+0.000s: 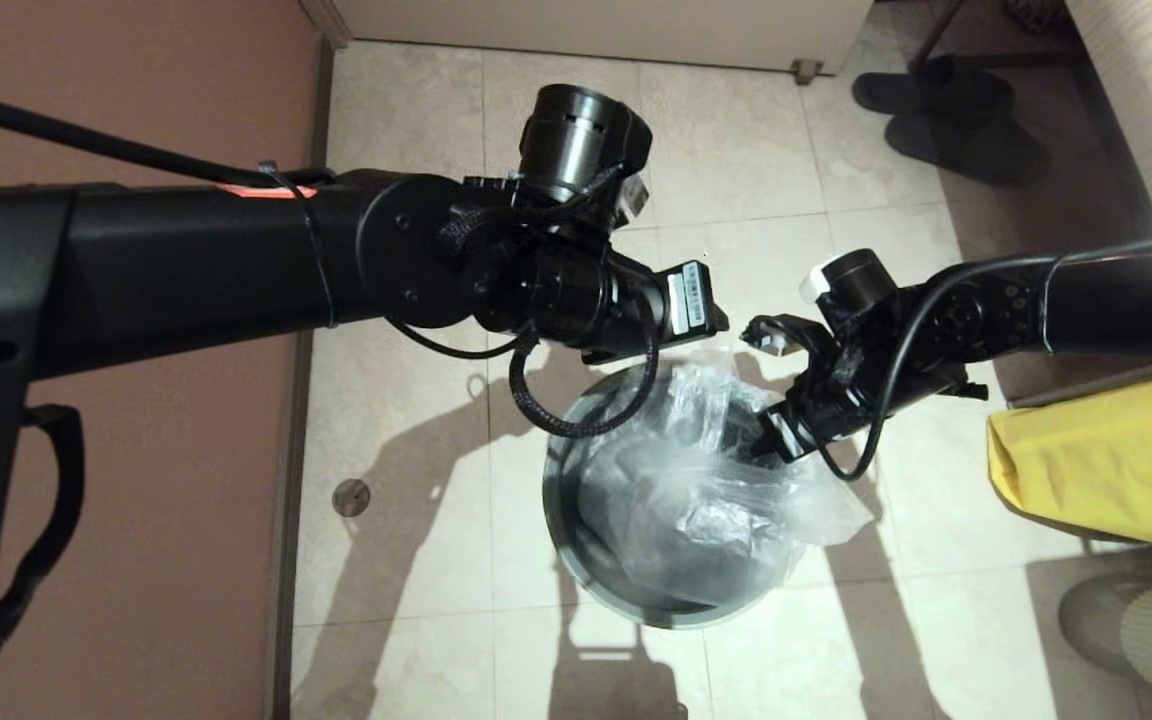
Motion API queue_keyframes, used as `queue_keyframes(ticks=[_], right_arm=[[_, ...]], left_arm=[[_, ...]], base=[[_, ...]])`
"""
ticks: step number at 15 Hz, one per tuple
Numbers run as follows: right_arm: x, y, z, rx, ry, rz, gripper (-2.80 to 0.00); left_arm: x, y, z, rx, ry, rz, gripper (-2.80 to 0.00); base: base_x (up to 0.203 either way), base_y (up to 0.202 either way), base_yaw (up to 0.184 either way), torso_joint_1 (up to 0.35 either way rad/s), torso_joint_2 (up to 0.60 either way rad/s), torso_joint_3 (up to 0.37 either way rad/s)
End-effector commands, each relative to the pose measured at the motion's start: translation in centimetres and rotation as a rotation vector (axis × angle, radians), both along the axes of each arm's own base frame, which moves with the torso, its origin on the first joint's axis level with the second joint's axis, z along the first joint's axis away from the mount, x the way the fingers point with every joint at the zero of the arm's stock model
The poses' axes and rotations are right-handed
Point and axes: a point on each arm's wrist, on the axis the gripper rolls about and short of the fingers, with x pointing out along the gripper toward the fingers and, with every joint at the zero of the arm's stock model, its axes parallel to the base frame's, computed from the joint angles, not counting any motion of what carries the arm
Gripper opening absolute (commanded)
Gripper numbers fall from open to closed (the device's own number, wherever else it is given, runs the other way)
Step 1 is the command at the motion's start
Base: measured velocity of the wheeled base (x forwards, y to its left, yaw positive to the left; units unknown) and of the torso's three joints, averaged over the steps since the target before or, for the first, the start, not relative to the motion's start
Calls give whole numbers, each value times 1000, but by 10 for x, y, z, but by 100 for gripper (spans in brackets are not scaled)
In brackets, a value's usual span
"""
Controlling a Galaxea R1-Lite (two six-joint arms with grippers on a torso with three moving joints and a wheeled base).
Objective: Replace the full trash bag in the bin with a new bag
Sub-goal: Put the new garbage bag on the trash can
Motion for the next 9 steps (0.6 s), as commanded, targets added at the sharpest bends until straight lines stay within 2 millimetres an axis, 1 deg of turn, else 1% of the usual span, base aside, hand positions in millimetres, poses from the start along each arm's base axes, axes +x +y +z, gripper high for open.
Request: queue_keyframes(ticks=[1,2,3,5,8,9], right_arm=[[-2,4,-5,-2,12,16,-280],[-2,5,-5,-4,13,17,-280],[-2,6,-5,-3,14,21,-280],[-3,8,-6,-3,14,25,-280],[-6,15,-8,-7,24,44,-280],[-6,15,-9,-8,25,45,-280]], left_arm=[[-4,2,-2,12,45,7,0],[-10,4,1,5,72,9,0],[-16,2,-3,13,105,-10,0],[-13,-2,-16,42,147,-6,0],[-10,-5,-27,47,190,-5,0],[-7,-9,-35,62,204,-2,0]], base=[[0,0,0,0,0,0],[0,0,0,0,0,0],[0,0,0,0,0,0],[0,0,0,0,0,0],[0,0,0,0,0,0],[0,0,0,0,0,0]])
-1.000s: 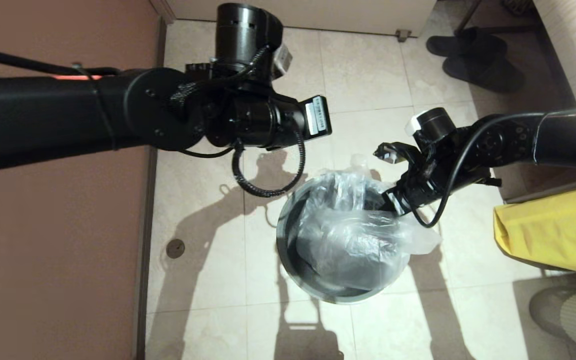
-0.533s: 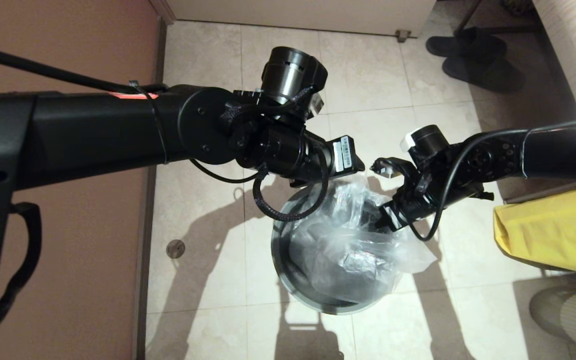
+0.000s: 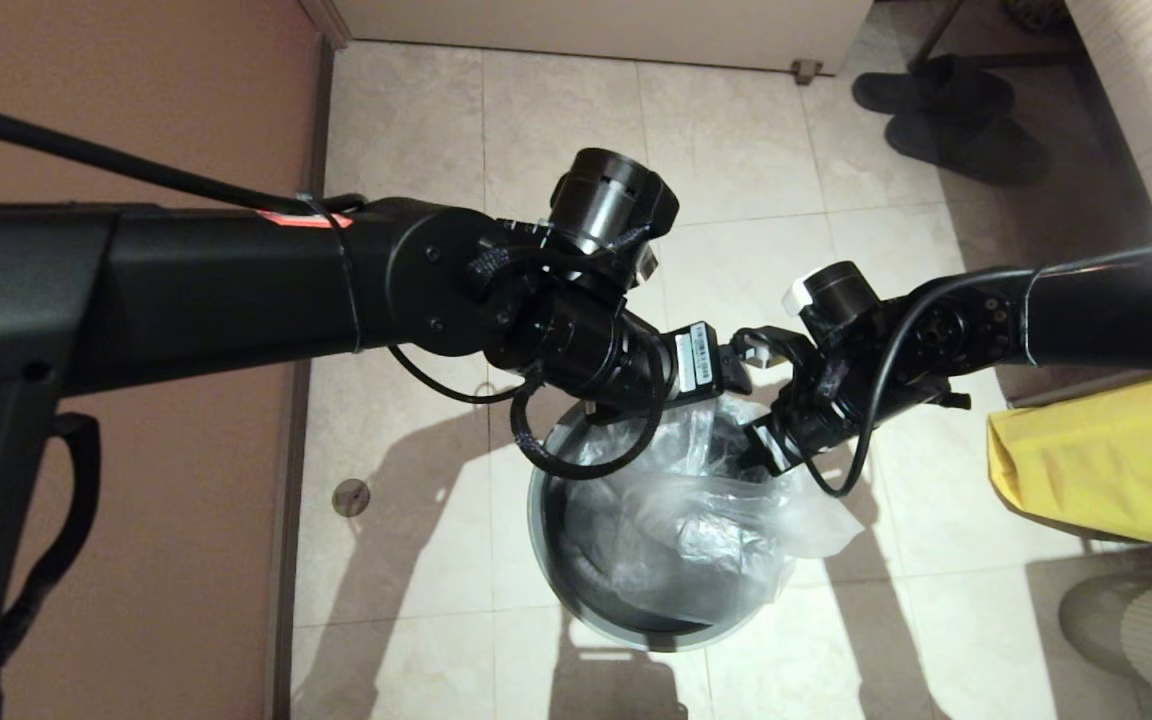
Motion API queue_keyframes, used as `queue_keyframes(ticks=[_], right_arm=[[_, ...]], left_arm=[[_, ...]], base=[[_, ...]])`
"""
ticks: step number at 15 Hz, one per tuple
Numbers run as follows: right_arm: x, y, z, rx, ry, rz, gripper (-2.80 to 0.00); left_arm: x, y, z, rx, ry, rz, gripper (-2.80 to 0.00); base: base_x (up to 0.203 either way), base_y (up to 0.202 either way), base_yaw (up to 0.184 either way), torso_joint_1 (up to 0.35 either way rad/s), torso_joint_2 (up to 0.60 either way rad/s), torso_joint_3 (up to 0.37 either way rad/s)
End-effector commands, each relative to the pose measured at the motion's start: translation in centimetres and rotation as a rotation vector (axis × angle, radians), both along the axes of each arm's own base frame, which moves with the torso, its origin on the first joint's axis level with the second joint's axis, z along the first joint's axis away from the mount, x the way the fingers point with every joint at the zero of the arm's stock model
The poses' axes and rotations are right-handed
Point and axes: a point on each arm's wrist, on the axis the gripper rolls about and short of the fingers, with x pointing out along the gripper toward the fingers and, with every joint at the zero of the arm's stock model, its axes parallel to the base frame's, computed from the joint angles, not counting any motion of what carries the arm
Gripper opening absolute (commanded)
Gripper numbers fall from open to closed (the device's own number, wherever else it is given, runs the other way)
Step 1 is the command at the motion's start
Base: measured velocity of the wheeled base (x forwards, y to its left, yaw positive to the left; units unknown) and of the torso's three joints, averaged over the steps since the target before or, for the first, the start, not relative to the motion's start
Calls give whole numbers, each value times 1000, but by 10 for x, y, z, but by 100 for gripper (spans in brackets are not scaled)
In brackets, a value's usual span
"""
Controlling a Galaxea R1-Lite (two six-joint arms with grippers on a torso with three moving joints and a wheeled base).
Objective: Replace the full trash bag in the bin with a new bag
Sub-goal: Put the new garbage bag on the trash can
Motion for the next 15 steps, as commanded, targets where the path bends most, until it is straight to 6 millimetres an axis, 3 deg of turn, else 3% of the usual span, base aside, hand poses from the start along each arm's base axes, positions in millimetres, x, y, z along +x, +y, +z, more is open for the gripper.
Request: queue_keyframes(ticks=[1,6,12,13,15], right_arm=[[-1,2,-2,-3,7,7,-280],[1,3,-5,-3,14,11,-280],[1,0,-4,-2,11,4,-280],[1,0,-4,-2,11,4,-280],[1,0,-4,-3,13,3,-280]], left_arm=[[2,-3,-14,36,39,3,0],[-3,0,-42,139,131,-3,0],[-15,13,-51,229,178,7,0],[-16,15,-50,236,169,-3,-280],[-20,21,-47,246,163,-22,-280]], base=[[0,0,0,0,0,0],[0,0,0,0,0,0],[0,0,0,0,0,0],[0,0,0,0,0,0],[0,0,0,0,0,0]])
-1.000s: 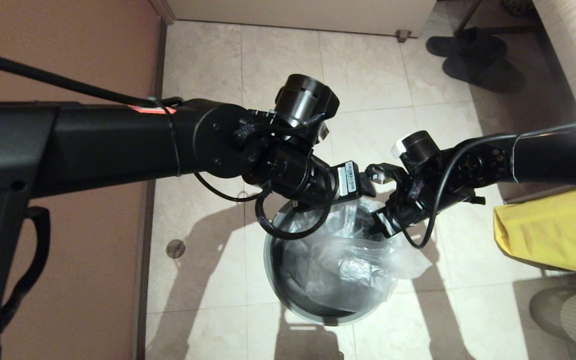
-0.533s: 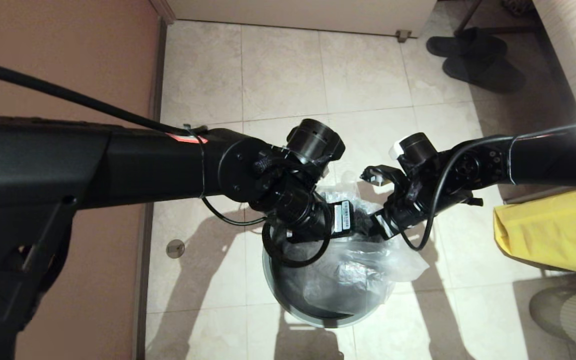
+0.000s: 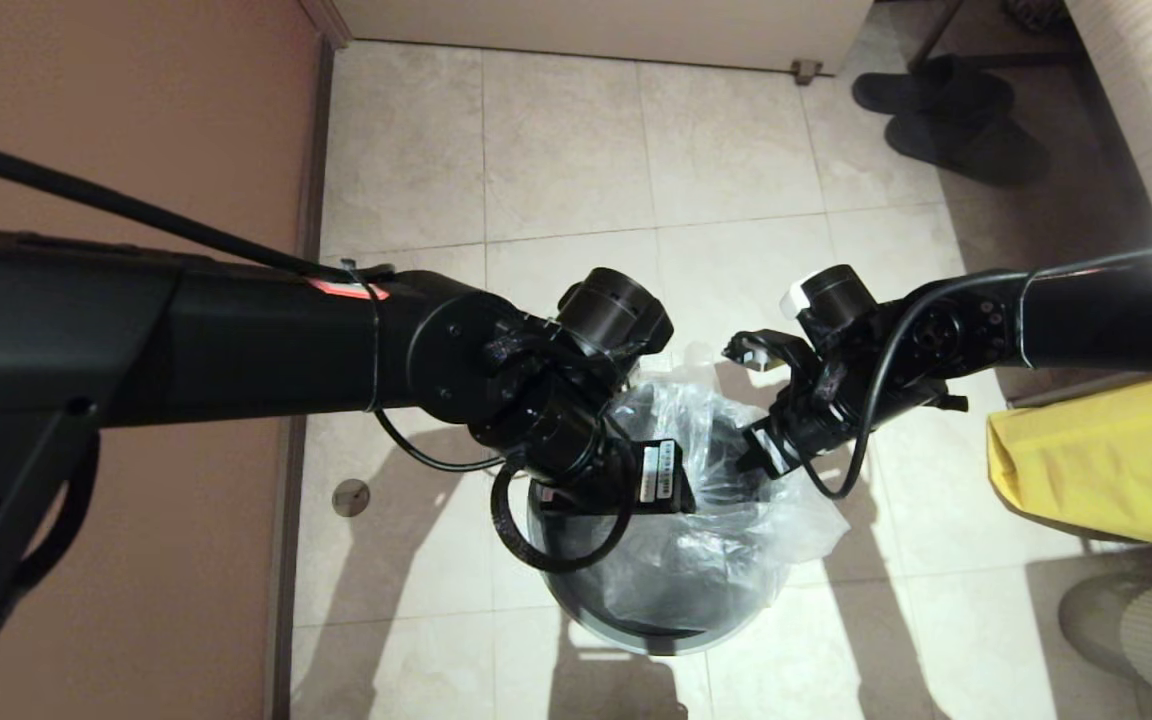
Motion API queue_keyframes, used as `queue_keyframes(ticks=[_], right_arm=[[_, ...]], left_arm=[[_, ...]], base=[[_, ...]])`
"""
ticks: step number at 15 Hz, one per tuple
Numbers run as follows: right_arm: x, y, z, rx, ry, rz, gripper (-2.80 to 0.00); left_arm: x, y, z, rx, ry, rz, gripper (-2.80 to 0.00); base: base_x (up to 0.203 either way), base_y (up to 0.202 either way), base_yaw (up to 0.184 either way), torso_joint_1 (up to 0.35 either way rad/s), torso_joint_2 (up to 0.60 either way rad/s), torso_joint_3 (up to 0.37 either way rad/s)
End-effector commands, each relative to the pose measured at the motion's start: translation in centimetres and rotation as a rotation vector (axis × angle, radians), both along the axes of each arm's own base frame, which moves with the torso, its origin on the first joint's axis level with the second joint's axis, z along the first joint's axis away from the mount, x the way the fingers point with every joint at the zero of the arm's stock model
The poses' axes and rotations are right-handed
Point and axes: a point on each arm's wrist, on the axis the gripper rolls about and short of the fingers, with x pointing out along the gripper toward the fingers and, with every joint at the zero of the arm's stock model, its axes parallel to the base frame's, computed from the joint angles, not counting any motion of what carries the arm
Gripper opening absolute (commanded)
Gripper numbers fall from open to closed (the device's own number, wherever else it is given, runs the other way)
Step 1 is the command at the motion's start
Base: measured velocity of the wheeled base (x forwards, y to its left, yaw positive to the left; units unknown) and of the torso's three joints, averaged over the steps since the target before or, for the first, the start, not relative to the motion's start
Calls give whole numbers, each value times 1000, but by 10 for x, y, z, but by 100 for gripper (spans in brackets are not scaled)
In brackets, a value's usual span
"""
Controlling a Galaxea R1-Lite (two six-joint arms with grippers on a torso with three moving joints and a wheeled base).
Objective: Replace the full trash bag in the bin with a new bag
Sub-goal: Put the new garbage bag on the trash can
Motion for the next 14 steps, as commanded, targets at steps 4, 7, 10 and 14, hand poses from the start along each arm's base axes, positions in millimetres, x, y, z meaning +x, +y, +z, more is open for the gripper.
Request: queue_keyframes(ticks=[4,7,10,14], right_arm=[[1,-3,-1,-4,4,-5,-280],[2,-5,-1,-4,5,-14,-280],[1,-10,6,3,-10,-27,-280],[2,-8,11,38,-19,-59,-280]], left_arm=[[-19,21,12,-32,36,-54,-280],[-35,37,19,-38,45,-61,-280],[-69,60,28,-50,52,-92,-280],[-111,76,8,-28,173,-143,-280]], base=[[0,0,0,0,0,0],[0,0,0,0,0,0],[0,0,0,0,0,0],[0,0,0,0,0,0]])
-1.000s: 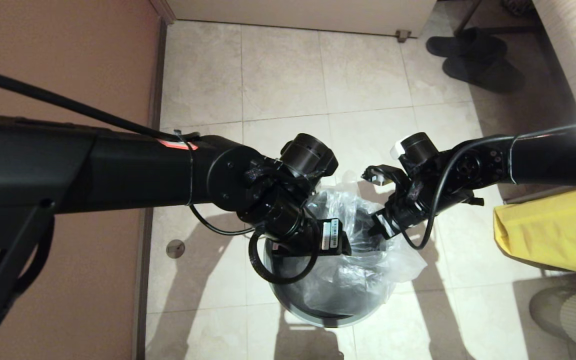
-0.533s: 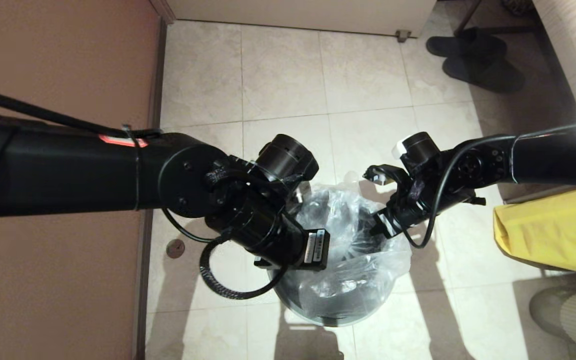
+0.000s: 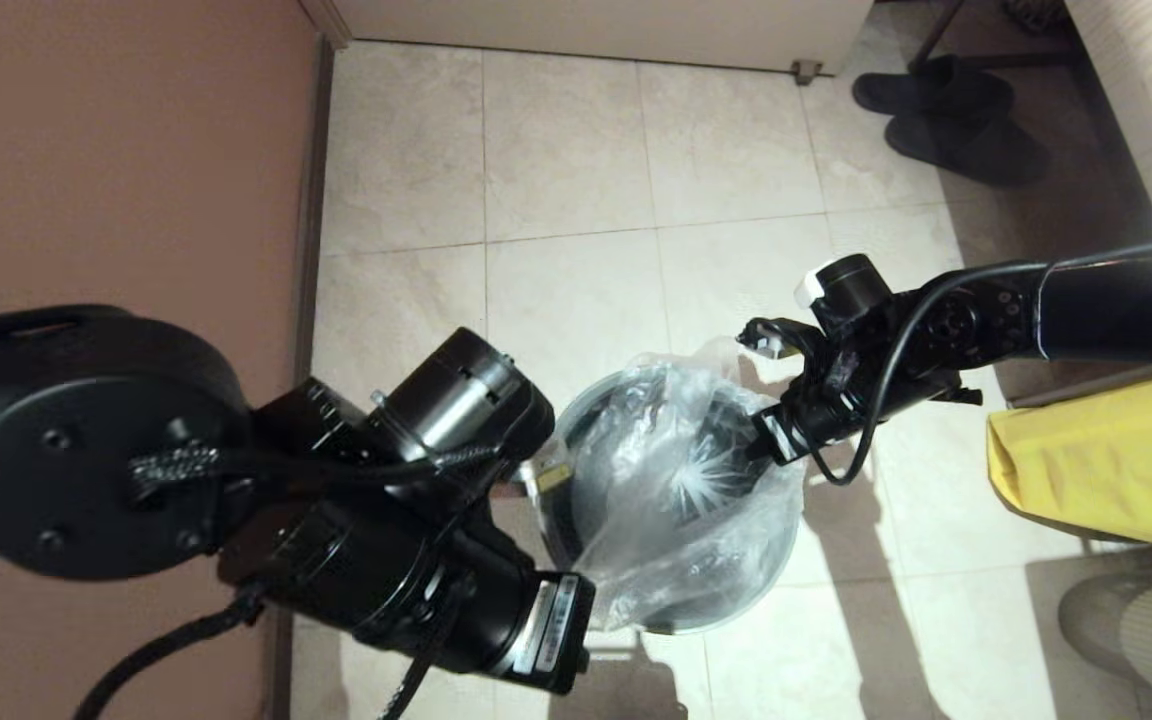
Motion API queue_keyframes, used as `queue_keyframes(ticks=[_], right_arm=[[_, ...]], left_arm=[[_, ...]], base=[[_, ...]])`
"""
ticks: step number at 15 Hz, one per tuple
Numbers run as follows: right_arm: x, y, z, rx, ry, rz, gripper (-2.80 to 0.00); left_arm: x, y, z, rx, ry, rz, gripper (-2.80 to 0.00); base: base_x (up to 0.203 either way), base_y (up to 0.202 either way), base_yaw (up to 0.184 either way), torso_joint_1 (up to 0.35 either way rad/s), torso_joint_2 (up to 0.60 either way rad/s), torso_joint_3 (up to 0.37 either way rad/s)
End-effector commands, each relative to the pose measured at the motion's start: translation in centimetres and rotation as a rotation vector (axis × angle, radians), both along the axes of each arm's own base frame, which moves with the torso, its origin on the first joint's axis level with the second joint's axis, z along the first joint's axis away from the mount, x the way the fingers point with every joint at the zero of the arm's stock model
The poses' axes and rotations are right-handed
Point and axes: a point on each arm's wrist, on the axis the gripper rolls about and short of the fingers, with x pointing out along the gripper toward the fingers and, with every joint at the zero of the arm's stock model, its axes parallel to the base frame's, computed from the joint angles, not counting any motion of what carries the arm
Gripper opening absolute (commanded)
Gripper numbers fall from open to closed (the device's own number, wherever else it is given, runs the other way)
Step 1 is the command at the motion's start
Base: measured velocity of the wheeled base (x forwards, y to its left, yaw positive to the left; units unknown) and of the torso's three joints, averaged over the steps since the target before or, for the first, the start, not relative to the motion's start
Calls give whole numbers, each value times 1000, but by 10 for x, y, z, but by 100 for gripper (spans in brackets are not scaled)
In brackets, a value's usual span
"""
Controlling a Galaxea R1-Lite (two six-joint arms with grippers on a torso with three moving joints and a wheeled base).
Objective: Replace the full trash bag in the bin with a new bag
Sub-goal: Put the new garbage bag on the trash can
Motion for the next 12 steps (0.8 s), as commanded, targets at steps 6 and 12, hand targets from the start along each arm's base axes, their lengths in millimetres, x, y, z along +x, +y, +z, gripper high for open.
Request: queue_keyframes(ticks=[6,12], right_arm=[[-1,5,8,52,-34,-24,-280],[-7,11,-6,45,16,17,-280]], left_arm=[[-19,14,-74,87,88,-12,-280],[-11,65,10,-143,-161,181,-280]], base=[[0,0,0,0,0,0],[0,0,0,0,0,0]])
